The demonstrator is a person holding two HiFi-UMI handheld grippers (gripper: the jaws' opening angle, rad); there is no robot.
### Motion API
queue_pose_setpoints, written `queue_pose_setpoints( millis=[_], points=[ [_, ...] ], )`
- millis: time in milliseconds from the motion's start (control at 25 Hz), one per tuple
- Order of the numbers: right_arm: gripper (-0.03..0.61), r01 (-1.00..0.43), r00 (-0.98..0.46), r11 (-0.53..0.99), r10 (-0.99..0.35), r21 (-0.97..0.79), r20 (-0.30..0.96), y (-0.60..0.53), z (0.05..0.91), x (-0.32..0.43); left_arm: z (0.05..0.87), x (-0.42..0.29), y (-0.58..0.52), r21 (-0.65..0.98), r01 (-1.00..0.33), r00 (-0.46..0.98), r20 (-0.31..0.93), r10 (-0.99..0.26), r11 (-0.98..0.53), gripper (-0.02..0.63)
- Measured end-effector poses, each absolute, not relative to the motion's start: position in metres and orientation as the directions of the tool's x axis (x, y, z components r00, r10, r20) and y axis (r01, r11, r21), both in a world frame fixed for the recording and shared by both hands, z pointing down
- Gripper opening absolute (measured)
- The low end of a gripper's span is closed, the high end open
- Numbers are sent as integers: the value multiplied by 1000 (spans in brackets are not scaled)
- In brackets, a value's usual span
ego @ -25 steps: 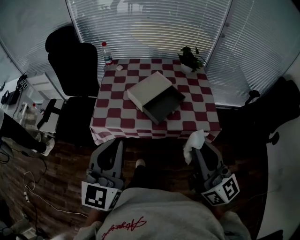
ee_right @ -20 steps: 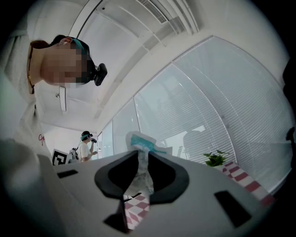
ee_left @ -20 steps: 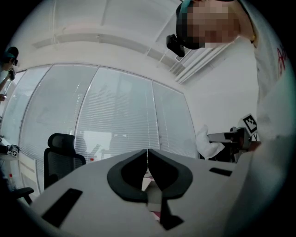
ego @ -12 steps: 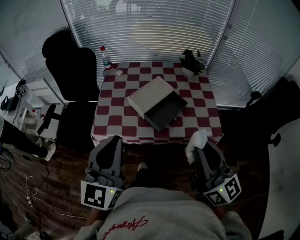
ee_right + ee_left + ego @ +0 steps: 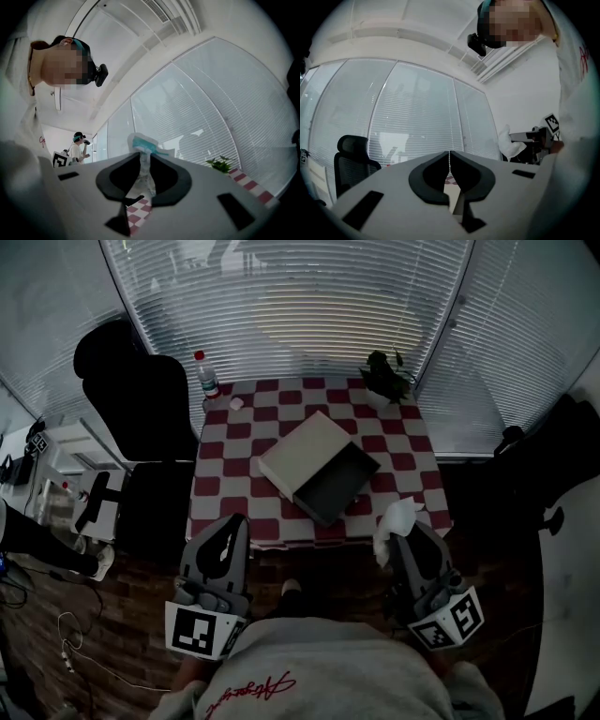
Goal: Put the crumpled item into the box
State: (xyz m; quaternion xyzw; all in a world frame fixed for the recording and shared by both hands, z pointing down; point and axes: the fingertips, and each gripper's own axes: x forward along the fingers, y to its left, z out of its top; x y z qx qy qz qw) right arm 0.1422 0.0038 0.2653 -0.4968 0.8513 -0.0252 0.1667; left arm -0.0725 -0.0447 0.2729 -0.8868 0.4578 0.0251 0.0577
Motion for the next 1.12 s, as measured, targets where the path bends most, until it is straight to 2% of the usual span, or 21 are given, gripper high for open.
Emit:
queue_pose_setpoints(
  millis=[1120],
  points=[
    [78,-873,-389,446,-881,-198,-269,-103,259,129,271,-96,-161,-73,-786,618,-120,-777,-614,20]
  ],
)
